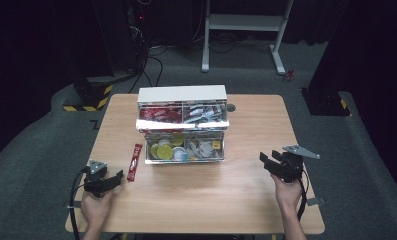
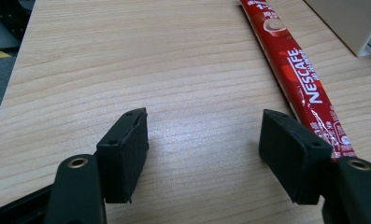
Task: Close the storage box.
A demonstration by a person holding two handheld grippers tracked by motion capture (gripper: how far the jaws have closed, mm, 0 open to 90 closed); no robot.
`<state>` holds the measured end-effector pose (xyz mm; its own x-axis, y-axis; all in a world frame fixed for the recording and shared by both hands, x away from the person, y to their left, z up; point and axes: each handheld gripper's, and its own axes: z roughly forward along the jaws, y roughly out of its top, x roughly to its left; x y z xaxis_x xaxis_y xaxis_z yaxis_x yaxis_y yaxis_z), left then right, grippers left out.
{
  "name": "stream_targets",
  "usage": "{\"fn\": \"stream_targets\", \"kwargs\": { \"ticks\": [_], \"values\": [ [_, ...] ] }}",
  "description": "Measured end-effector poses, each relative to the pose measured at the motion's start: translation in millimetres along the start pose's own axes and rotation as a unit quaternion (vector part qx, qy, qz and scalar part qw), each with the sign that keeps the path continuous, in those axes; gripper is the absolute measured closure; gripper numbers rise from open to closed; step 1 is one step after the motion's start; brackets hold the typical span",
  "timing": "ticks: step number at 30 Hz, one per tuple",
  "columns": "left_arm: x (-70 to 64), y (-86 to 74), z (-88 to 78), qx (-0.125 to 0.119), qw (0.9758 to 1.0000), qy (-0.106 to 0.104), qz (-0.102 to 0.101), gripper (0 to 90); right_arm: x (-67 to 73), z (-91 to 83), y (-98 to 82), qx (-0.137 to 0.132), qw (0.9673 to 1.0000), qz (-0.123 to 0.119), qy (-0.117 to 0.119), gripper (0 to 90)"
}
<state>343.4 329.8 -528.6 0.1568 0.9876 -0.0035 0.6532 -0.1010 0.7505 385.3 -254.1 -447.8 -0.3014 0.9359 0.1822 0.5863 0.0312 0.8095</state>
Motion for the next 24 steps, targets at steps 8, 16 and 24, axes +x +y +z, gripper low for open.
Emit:
{"fn": "stream_targets", "kwargs": {
  "ticks": [8,16,24],
  "values": [
    [0.1,0.0,0.1,0.000,1.0000,0.000,-0.001,33.5,-10.1,15.0,-22.3,0.025,0.9993,0.014,-0.024,46.2],
    [0.0,-0.1,0.2,-0.002,1.0000,0.000,-0.001,33.5,-14.4,25.4,-34.0,0.040,0.9982,0.013,-0.042,46.3],
    [0.3,-0.2,0.1,-0.002,1.0000,-0.002,-0.003,33.4,-11.1,34.1,-38.6,0.057,0.9973,0.007,-0.046,45.2]
  ]
}}
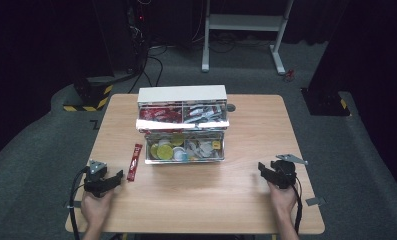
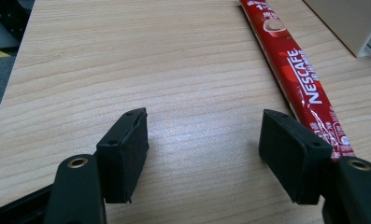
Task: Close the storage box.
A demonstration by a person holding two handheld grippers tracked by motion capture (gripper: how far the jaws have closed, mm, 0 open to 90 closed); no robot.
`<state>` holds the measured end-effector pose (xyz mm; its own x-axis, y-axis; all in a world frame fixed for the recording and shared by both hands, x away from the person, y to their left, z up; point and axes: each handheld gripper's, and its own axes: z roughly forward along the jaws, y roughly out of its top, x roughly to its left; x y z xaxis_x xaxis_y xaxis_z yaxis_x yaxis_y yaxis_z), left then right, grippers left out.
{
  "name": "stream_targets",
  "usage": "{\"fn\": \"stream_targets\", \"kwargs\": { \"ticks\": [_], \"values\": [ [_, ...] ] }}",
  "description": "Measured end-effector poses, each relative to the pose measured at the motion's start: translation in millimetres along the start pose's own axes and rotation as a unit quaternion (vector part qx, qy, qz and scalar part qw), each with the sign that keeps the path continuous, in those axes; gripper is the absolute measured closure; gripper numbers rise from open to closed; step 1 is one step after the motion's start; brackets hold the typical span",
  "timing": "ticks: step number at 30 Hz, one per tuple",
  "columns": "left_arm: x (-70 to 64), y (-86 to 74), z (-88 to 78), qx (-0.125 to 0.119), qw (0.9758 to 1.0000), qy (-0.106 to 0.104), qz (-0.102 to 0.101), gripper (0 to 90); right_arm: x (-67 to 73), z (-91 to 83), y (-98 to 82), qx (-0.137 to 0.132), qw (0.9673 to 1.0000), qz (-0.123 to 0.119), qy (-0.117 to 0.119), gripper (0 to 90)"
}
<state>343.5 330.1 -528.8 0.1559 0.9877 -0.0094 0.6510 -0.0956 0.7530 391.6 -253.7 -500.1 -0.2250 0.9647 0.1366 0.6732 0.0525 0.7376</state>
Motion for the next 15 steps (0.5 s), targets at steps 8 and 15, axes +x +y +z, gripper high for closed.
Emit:
{"fn": "stream_targets", "kwargs": {
  "ticks": [8,15],
  "values": [
    [0.1,0.0,0.0,0.000,1.0000,0.000,0.000,33.4,-1.1,8.4,-5.9,0.011,0.9999,0.002,-0.007,44.0],
    [0.2,0.0,-0.1,0.000,1.0000,-0.001,-0.001,33.4,1.0,15.4,-10.4,0.017,0.9997,-0.006,-0.015,43.1]
  ]
}}
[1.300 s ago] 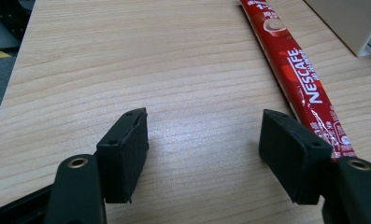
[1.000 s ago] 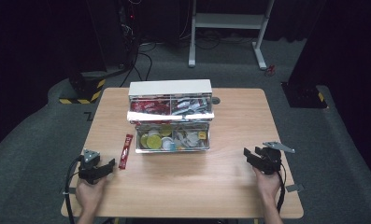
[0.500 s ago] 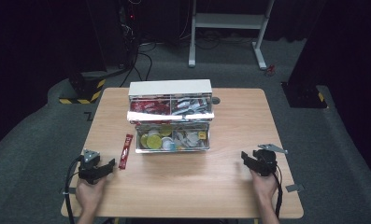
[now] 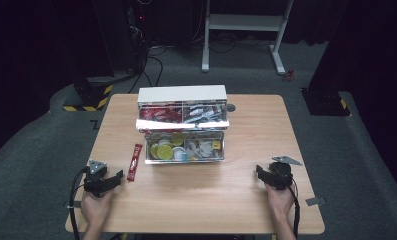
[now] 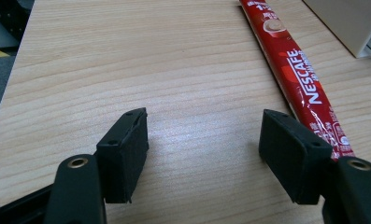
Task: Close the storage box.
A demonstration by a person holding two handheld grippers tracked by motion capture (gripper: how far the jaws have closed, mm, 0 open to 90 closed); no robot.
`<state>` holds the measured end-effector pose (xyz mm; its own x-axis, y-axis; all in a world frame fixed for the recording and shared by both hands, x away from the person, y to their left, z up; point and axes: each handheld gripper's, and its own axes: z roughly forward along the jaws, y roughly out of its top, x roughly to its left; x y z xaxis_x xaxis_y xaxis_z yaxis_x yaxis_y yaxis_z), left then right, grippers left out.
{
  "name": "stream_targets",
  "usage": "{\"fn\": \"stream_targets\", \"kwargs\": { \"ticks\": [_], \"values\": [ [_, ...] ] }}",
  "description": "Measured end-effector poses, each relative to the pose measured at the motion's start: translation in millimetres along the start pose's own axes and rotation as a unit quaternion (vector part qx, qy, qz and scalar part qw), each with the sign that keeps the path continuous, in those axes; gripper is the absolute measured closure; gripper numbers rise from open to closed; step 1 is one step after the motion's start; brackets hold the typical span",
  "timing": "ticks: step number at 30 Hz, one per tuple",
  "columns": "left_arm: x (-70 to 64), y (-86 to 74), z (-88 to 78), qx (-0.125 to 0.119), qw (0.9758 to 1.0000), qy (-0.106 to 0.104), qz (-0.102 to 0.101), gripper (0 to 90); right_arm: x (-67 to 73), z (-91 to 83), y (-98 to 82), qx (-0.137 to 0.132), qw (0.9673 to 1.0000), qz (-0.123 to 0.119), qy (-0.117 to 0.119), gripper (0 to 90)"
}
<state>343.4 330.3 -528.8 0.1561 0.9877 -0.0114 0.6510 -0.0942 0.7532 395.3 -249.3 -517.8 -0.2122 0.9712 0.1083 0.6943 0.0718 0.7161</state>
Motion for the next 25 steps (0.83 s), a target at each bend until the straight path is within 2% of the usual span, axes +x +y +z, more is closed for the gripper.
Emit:
{"fn": "stream_targets", "kwargs": {
  "ticks": [5,7,9,10,25],
  "values": [
    [0.2,0.0,-0.1,0.000,1.0000,-0.001,-0.001,33.5,5.3,2.6,-2.6,-0.008,0.9994,-0.028,-0.019,40.8],
    [0.1,-0.1,-0.1,0.000,1.0000,-0.001,-0.001,33.4,9.1,4.3,-4.0,-0.010,0.9979,-0.048,-0.042,37.6],
    [-0.3,-0.1,-0.1,0.000,1.0000,0.000,0.000,33.3,10.3,4.8,-3.8,-0.010,0.9977,-0.048,-0.047,35.9],
    [-0.7,-0.1,-0.1,0.001,1.0000,0.002,0.002,33.0,8.8,5.4,-3.4,-0.009,0.9979,-0.042,-0.049,32.2],
    [-0.8,-0.1,-0.1,0.001,1.0000,0.003,0.004,32.9,9.8,5.1,-3.7,-0.005,0.9980,-0.044,-0.046,29.2]
  ]
}}
